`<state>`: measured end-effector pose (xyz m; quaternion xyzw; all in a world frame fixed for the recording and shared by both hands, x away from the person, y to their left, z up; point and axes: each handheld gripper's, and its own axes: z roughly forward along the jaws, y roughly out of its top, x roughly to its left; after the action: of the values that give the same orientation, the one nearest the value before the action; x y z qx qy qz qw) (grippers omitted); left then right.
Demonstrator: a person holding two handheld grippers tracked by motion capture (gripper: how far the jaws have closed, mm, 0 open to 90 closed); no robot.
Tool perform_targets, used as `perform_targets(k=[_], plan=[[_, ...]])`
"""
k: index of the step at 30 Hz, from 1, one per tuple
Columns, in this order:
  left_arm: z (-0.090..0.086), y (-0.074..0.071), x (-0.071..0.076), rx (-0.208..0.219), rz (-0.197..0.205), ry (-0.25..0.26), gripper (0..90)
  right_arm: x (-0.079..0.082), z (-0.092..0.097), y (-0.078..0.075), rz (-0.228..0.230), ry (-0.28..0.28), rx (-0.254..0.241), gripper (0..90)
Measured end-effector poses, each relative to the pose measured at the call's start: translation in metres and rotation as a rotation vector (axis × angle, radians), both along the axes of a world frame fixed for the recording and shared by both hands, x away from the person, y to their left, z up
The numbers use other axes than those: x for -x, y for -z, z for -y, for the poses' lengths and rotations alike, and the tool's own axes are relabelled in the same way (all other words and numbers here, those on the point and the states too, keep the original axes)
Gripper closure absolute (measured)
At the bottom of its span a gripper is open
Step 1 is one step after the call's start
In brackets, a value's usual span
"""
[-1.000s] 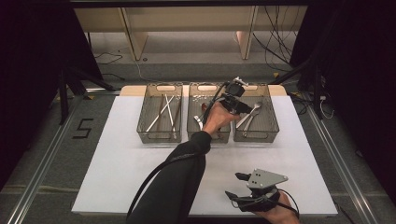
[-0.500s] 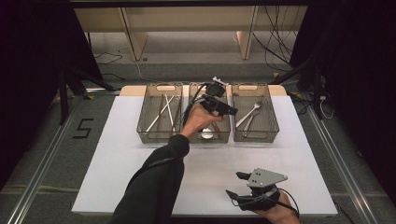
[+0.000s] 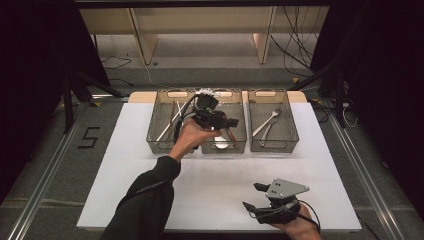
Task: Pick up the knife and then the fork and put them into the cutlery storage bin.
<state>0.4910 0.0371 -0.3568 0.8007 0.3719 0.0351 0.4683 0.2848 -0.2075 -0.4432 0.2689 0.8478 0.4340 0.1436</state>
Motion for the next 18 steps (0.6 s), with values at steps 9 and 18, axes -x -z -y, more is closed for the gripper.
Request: perform_targets(k=[9,18], plan=[[-0.022,0.006,0.018,0.014,0.024,-0.013,26.4,-0.002,0.002,0.001,-0.011,0.014,-0.014,33.6],[-0.039,0.016,0.035,0.012,0.035,-0.018,24.7,-0.004,0.004,0.001,-0.017,0.025,-0.032,33.6]])
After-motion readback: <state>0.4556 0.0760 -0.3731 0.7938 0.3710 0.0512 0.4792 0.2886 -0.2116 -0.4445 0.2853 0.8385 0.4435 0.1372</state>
